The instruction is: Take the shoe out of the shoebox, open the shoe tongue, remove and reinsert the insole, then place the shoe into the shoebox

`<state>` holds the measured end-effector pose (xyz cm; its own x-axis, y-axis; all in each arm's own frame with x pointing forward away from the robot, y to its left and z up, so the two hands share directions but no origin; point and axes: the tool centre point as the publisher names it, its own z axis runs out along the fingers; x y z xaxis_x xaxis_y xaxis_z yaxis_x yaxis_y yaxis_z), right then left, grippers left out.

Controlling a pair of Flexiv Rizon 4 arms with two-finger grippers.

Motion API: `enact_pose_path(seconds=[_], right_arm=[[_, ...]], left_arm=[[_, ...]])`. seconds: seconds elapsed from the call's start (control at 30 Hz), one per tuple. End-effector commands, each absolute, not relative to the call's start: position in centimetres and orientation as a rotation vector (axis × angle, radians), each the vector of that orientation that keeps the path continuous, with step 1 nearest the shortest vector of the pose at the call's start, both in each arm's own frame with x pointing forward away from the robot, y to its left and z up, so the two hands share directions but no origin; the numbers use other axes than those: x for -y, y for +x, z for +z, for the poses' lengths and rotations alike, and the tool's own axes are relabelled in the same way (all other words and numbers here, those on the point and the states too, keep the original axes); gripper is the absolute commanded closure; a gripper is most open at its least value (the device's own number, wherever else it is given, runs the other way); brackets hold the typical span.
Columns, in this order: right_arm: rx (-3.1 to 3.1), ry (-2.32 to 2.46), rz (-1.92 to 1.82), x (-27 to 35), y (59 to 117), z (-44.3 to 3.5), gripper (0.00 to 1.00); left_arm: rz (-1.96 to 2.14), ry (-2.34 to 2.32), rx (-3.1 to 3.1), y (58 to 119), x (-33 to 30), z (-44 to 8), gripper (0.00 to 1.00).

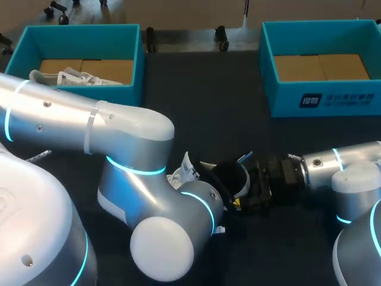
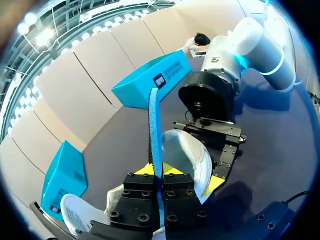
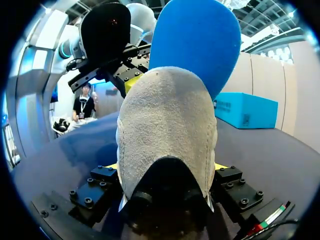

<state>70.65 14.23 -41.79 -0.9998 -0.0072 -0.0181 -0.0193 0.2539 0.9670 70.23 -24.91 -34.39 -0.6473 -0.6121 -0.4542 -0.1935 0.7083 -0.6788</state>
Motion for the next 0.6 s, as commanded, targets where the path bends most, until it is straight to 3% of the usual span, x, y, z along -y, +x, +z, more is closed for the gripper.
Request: enact_pose_path(seconds=[0.03,0.6], right_arm=[[-2.484,-0.024,1.906,-14.4,70.5,-41.7,1.00],[-2.484,-0.024,1.906,-14.4,70.5,-41.7,1.00]], left_arm=[[-0.779,-0.613,-2.235,70.7,25.5,-34.0,1.00],[-0.709,-0.579,-2.287,71.0,30.4,-30.7,1.00]])
